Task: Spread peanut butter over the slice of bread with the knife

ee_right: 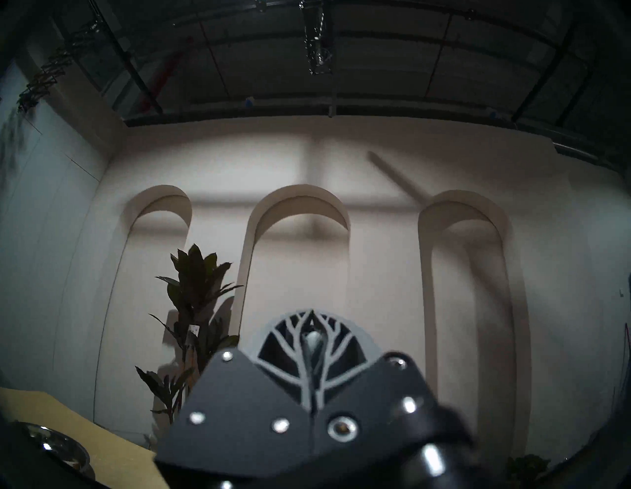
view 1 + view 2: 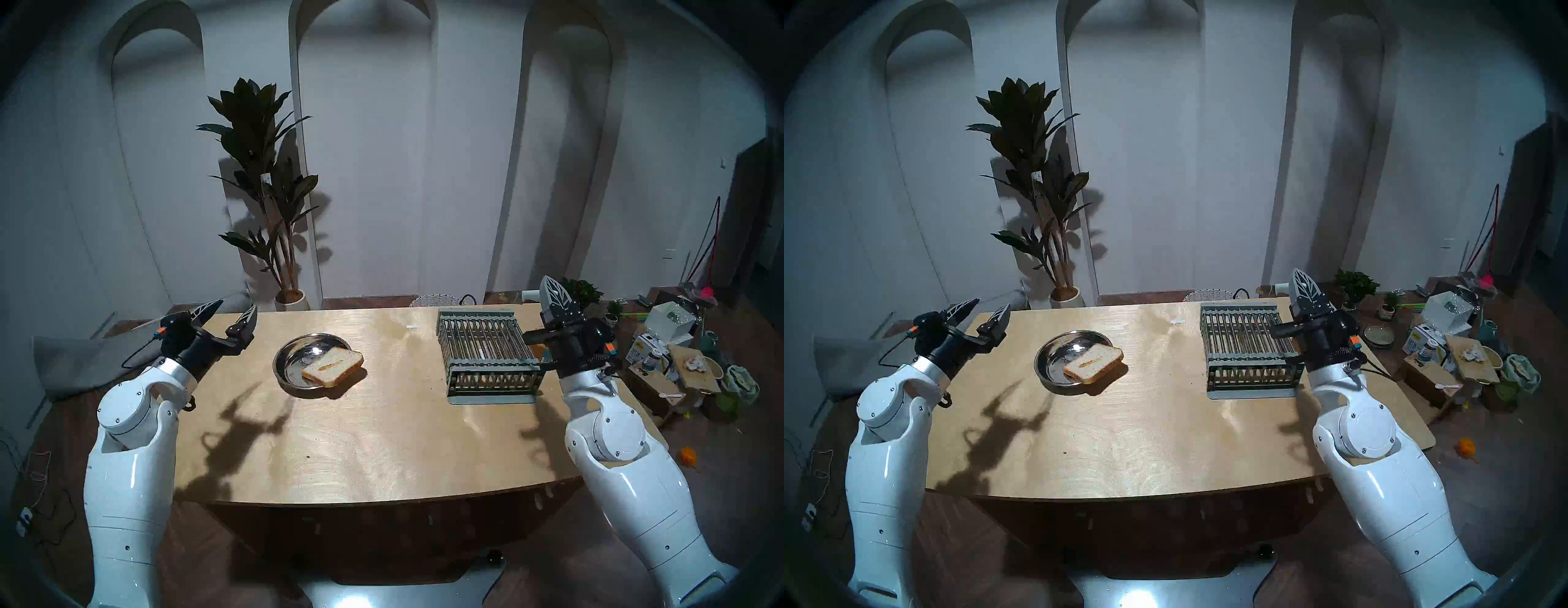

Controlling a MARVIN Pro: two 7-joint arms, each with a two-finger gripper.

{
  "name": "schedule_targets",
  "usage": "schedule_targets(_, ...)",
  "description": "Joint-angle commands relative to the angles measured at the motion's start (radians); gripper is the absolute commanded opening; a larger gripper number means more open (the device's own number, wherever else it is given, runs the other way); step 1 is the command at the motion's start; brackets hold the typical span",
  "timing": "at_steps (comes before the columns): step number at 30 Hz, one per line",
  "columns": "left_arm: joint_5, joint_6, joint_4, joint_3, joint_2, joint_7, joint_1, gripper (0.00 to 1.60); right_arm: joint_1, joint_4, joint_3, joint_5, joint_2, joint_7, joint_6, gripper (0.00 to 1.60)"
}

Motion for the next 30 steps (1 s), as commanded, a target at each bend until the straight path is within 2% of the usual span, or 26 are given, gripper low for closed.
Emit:
schedule_targets(1, 0.087, -0.119, -0.030, 0.028, -0.031, 0.060, 0.002, 1.60, 0.039, 0.020, -0.002, 0.017, -0.029, -0.025, 0.014, 0.00)
schedule_targets(5, 0.098, -0.126, -0.017, 0.033, -0.032, 0.069, -0.006, 1.60, 0.045, 0.011, -0.006, 0.066, -0.025, -0.025, 0.072, 0.00)
schedule_targets(6, 0.107, -0.130, -0.013, 0.034, -0.031, 0.074, -0.006, 1.60, 0.048, 0.024, -0.010, 0.047, -0.024, -0.026, 0.062, 0.00)
schedule_targets(13, 0.104, -0.133, 0.000, 0.034, -0.041, 0.083, -0.003, 1.60, 0.065, 0.067, -0.040, 0.049, -0.033, -0.018, 0.080, 0.00)
schedule_targets(20, 0.106, -0.138, -0.001, 0.033, -0.048, 0.086, 0.002, 1.60, 0.110, 0.152, -0.083, 0.012, -0.044, -0.002, 0.049, 0.00)
schedule_targets(30, 0.099, -0.136, -0.010, 0.023, -0.057, 0.089, 0.012, 1.60, 0.131, 0.195, -0.105, 0.004, -0.058, 0.011, 0.031, 0.00)
